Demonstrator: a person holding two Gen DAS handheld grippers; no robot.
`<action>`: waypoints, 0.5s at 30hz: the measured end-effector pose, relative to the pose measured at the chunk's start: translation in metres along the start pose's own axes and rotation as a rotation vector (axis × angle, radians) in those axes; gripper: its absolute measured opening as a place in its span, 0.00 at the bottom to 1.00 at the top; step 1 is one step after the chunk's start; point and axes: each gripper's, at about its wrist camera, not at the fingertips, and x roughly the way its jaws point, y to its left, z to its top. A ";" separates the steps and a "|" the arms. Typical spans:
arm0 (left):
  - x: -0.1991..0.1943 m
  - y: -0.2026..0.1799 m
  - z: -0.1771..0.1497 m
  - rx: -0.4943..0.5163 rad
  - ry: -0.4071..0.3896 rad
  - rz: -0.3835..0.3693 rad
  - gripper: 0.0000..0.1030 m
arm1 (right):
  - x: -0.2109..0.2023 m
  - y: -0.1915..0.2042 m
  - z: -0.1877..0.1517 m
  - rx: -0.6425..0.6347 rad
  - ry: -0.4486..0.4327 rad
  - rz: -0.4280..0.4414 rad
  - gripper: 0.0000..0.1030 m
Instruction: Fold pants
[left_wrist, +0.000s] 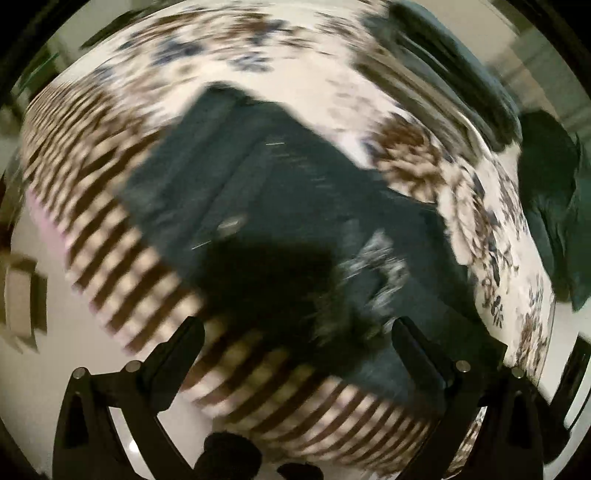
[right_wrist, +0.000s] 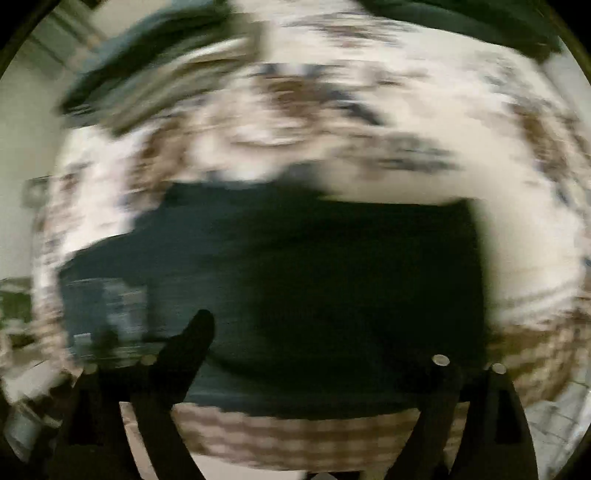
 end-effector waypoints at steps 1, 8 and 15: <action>0.014 -0.016 0.004 0.033 0.014 0.020 1.00 | 0.005 -0.015 0.000 0.014 0.013 -0.009 0.89; 0.082 -0.072 -0.005 0.255 0.115 0.172 0.45 | 0.024 -0.052 0.010 0.037 0.064 0.005 0.89; 0.028 -0.056 -0.005 0.082 0.052 0.042 0.37 | 0.020 -0.045 0.013 0.043 0.078 0.050 0.89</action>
